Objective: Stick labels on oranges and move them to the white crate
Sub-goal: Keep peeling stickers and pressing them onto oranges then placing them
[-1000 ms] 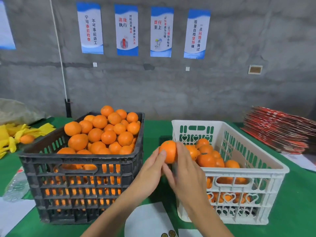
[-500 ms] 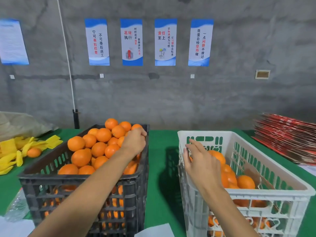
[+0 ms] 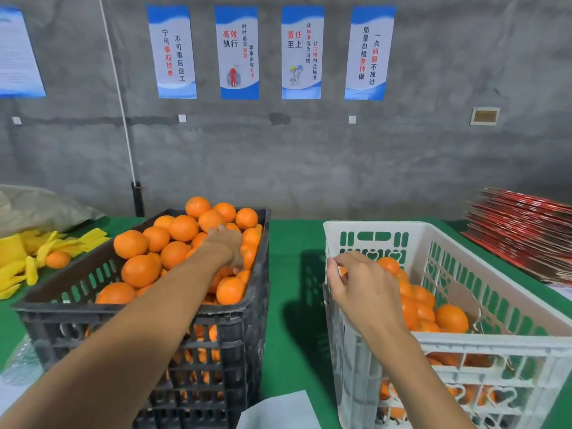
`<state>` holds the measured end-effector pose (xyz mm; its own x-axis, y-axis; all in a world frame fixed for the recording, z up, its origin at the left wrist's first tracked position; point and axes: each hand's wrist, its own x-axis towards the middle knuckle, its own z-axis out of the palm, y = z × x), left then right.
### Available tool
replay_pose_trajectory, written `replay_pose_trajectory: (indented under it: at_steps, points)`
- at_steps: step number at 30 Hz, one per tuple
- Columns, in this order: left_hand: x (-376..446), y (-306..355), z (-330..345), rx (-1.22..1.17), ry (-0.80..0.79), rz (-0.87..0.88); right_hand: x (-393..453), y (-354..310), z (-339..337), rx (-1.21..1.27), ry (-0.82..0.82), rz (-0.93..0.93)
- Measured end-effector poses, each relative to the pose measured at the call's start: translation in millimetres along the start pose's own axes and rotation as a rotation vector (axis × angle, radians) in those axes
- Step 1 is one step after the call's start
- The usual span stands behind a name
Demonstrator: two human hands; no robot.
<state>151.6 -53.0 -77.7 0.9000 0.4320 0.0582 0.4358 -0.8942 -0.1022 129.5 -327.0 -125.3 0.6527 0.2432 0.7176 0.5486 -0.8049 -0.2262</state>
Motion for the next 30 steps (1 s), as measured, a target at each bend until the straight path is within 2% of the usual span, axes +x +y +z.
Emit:
replay_pose_trajectory:
  at_steps: [4,7,10,12,15,18,21,25,27,30]
  points:
    - [-39,0,-18,-0.171,0.339,0.118,1,-17,-5,0.159,-0.079,-0.152]
    - [-80,7,-19,-0.520,0.592,0.193,0,-42,-7,0.296,-0.105,-0.282]
    - [-132,18,-13,-0.758,0.778,0.300,-8,-61,-12,0.394,-0.058,-0.304]
    - [-161,25,-5,-0.776,0.877,0.370,-19,-67,-16,0.547,-0.025,-0.282]
    - [-191,38,24,-0.642,0.967,0.426,-49,-61,-12,0.678,0.029,-0.280]
    - [-207,53,70,-0.611,0.885,0.491,-89,-37,3,0.597,0.024,-0.280]
    - [-210,64,121,-0.738,0.633,0.526,-130,-11,25,0.478,-0.083,-0.255]
    - [-208,70,182,-0.990,0.189,0.358,-172,13,54,0.391,-0.355,-0.168]
    - [-205,71,209,-1.004,0.078,0.302,-188,21,64,0.404,-0.482,-0.106]
    - [-202,68,237,-1.028,-0.006,0.217,-208,29,70,0.519,-0.622,-0.001]
